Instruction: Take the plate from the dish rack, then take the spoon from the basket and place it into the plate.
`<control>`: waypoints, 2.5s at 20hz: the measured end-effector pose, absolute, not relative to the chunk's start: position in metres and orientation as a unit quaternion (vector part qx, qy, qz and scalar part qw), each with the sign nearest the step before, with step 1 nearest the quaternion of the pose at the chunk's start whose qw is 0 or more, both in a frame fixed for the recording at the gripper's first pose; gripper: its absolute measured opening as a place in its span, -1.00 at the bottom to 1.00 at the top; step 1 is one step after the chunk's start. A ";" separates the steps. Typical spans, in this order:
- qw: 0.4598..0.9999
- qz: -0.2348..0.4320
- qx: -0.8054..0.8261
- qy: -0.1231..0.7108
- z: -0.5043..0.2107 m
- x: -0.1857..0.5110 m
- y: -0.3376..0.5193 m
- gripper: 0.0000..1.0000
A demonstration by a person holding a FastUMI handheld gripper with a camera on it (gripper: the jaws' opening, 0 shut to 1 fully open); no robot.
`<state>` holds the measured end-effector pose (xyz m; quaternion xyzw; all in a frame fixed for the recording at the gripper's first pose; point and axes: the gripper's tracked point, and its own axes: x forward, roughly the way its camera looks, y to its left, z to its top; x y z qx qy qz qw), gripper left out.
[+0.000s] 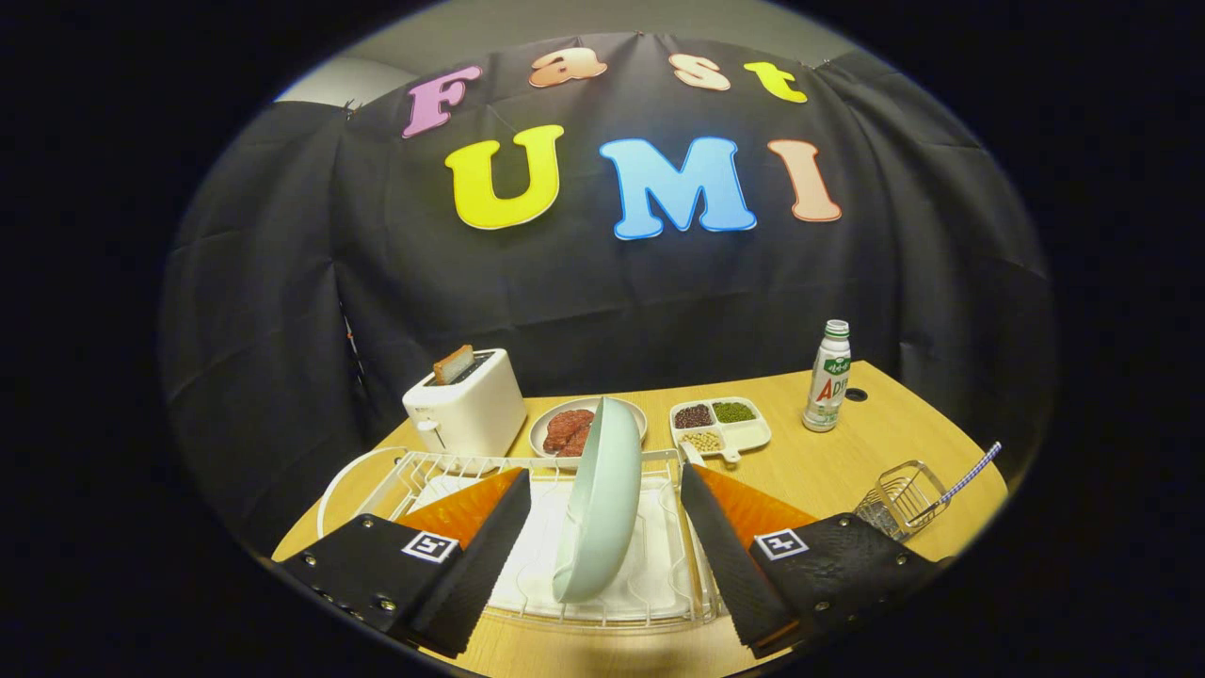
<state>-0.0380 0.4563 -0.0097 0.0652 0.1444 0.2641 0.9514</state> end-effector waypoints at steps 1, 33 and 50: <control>0.950 0.262 0.068 0.155 -0.016 -0.032 0.460 0.98; 0.971 0.135 -0.121 0.153 0.035 -0.052 0.435 -0.36; 0.948 0.175 -0.070 0.255 -0.067 -0.170 0.333 -0.36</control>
